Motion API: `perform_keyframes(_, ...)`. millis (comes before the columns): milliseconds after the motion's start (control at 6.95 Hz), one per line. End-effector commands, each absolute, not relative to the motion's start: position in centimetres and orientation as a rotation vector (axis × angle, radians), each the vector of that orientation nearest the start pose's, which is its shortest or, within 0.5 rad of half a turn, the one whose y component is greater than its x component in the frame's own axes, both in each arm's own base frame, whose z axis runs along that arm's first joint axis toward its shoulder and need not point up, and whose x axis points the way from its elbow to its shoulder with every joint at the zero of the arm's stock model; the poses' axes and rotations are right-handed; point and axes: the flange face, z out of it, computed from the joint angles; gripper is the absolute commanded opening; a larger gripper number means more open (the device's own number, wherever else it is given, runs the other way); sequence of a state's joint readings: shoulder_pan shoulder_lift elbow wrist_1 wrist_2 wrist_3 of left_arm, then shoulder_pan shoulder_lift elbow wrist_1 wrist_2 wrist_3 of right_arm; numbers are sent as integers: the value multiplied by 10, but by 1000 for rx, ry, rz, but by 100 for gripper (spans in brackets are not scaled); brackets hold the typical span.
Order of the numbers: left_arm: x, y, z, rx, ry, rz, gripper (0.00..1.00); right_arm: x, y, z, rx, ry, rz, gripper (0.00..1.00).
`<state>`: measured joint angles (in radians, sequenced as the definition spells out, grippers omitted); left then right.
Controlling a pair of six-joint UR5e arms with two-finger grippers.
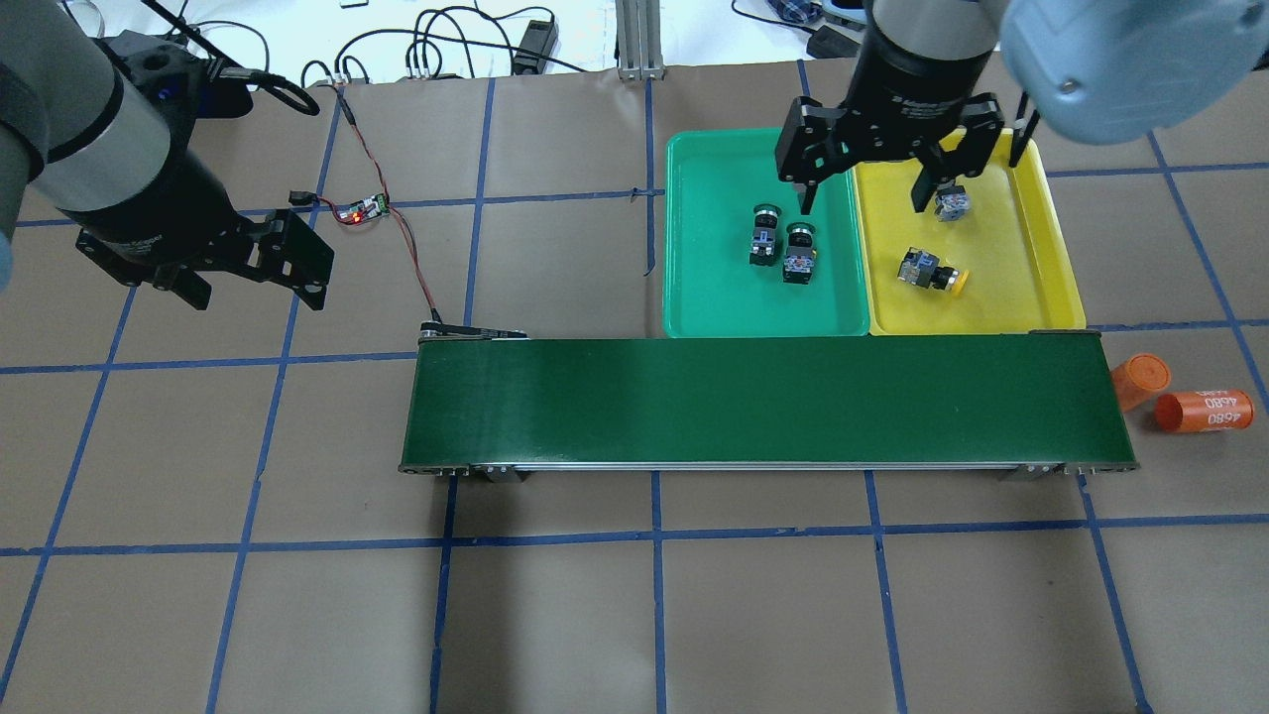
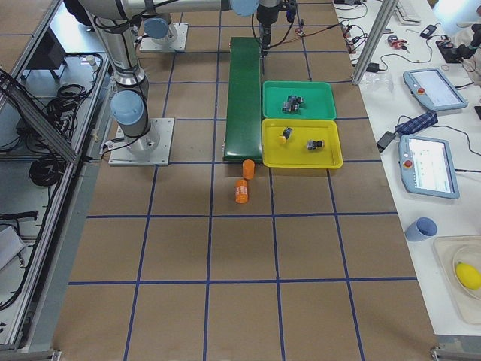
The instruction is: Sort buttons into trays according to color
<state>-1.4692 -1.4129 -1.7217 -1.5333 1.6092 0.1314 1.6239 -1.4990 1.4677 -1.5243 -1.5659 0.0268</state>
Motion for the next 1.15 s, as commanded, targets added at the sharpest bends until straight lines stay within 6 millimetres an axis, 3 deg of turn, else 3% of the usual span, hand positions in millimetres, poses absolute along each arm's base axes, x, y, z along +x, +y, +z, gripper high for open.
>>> perform_keyframes(0,-85,-441,491,44,3096,-71,100,128,-514,497,29,3108,40,100)
perform_keyframes(288,-86,-441,490,46,3098,-67,100,131,-506,488,63,3104,67,100)
perform_keyframes(1008,-85,-443,487,46,3098,-59,100,132,-503,489,61,3102,74,100)
